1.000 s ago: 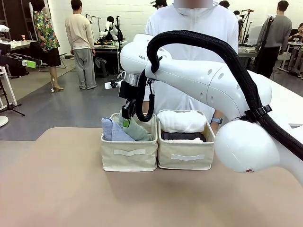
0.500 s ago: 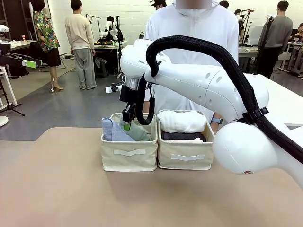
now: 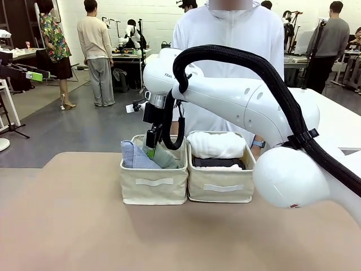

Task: Sort the towels based on their folding style.
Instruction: Pick up another triangle-folded towel from the table and place it in the left Fabric basket.

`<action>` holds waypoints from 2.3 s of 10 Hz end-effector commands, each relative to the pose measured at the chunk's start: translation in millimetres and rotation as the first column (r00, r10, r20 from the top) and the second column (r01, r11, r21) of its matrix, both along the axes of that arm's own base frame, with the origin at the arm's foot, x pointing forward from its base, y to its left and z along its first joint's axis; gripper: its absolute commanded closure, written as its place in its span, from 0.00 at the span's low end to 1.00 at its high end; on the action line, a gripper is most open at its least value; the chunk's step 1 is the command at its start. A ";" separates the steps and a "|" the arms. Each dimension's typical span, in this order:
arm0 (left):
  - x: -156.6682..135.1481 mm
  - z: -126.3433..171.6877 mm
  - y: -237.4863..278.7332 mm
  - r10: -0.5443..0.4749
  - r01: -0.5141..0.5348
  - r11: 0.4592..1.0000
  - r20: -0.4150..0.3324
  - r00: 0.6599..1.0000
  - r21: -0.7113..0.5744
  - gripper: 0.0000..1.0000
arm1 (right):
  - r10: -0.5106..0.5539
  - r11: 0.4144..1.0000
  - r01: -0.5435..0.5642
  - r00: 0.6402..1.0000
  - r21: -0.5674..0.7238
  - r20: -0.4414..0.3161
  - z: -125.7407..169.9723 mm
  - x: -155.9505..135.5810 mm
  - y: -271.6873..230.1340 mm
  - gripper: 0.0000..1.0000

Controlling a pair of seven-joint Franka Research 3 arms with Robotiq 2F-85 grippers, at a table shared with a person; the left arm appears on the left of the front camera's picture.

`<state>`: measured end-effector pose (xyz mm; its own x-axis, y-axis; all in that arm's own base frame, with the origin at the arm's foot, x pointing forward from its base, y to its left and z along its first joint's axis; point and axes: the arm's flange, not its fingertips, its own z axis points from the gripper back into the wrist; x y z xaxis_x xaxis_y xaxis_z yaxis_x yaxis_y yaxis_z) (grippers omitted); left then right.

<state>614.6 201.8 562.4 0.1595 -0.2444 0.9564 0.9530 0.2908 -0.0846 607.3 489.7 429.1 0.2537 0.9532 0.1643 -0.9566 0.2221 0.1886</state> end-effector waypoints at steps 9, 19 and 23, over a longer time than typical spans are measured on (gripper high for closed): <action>0.1 1.0 -0.7 0.008 -0.008 1.000 0.007 1.000 -0.015 0.00 | 0.017 0.999 -0.017 1.000 -0.028 -0.016 4.7 31.2 18.1 0.00; 0.1 1.0 -0.7 0.008 -0.008 1.000 0.007 1.000 -0.015 0.00 | -0.243 0.964 0.255 0.960 0.076 -0.136 43.0 -71.8 -174.4 0.00; 0.1 1.0 -0.7 0.008 -0.008 1.000 0.007 1.000 -0.015 0.00 | -0.285 0.941 0.298 0.953 0.158 -0.100 47.2 -120.8 -268.8 0.00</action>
